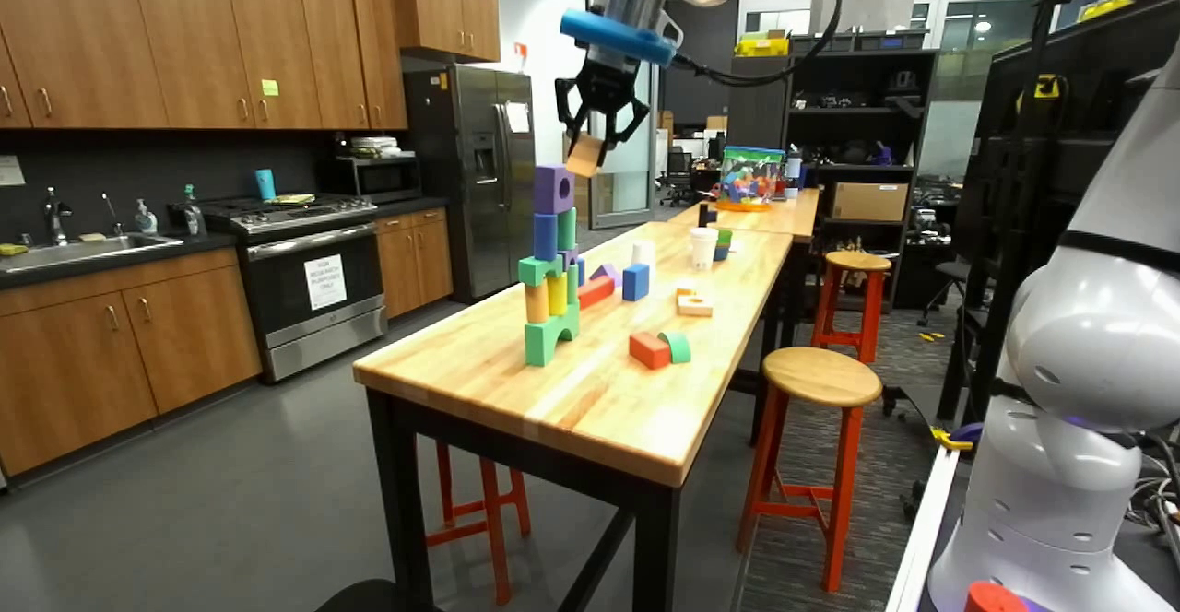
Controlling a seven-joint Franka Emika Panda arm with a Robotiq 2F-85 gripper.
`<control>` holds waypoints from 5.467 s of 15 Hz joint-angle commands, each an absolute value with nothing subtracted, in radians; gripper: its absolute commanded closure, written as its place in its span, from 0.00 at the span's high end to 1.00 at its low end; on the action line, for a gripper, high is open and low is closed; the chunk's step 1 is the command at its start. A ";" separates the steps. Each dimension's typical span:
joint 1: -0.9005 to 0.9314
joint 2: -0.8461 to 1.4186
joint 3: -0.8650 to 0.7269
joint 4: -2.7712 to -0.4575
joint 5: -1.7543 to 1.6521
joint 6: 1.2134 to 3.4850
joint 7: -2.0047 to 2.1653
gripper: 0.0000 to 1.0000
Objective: Put the triangular block on top of the stack
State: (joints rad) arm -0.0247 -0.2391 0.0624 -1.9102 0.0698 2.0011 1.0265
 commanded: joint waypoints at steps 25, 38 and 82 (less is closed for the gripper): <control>-0.003 0.011 0.044 -1.450 0.011 1.590 0.919 0.16; 0.029 0.195 0.031 -1.189 -0.083 1.450 0.911 0.16; 0.032 0.299 0.042 -1.100 -0.066 1.508 1.339 0.16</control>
